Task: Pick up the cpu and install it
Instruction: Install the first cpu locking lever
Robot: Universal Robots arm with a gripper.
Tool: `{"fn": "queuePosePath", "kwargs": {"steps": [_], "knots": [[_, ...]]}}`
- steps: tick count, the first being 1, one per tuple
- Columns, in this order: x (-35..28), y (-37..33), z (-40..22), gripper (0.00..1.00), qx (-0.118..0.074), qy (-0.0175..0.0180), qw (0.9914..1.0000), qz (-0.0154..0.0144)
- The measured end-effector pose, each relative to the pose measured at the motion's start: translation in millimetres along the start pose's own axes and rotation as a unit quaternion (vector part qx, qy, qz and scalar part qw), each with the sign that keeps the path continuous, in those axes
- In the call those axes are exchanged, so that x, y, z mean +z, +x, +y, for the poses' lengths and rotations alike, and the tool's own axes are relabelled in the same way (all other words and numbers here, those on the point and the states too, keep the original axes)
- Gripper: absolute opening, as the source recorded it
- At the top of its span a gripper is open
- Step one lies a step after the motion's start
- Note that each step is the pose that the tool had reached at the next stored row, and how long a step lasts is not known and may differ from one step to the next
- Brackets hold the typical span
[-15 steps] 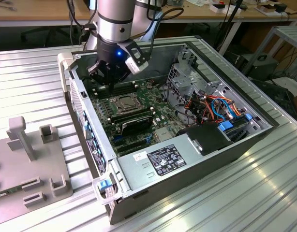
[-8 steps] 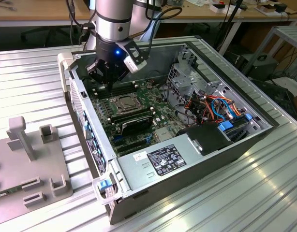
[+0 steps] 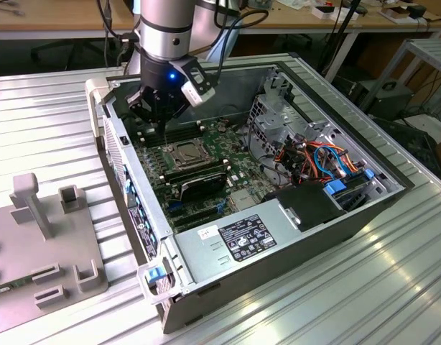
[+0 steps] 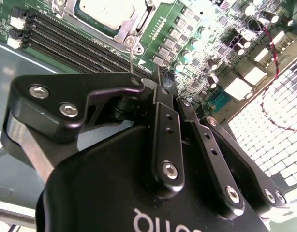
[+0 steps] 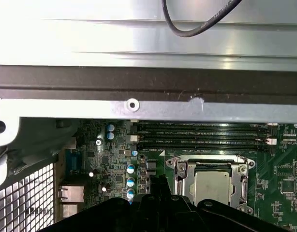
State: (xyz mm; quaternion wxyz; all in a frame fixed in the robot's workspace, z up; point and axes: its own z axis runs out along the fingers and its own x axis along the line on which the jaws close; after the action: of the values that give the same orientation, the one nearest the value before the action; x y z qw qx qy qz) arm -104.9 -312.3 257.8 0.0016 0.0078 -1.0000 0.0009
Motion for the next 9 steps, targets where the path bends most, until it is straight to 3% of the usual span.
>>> {"fn": "queuePosePath", "kwargs": {"steps": [5, 9], "knots": [[1.5, -0.1, 4.9, 0.11, 0.000, -0.0002, 1.00000, 0.0000], [1.7, -0.1, 5.0, 0.11, 0.000, -0.0003, 1.00000, 0.0000]]}}
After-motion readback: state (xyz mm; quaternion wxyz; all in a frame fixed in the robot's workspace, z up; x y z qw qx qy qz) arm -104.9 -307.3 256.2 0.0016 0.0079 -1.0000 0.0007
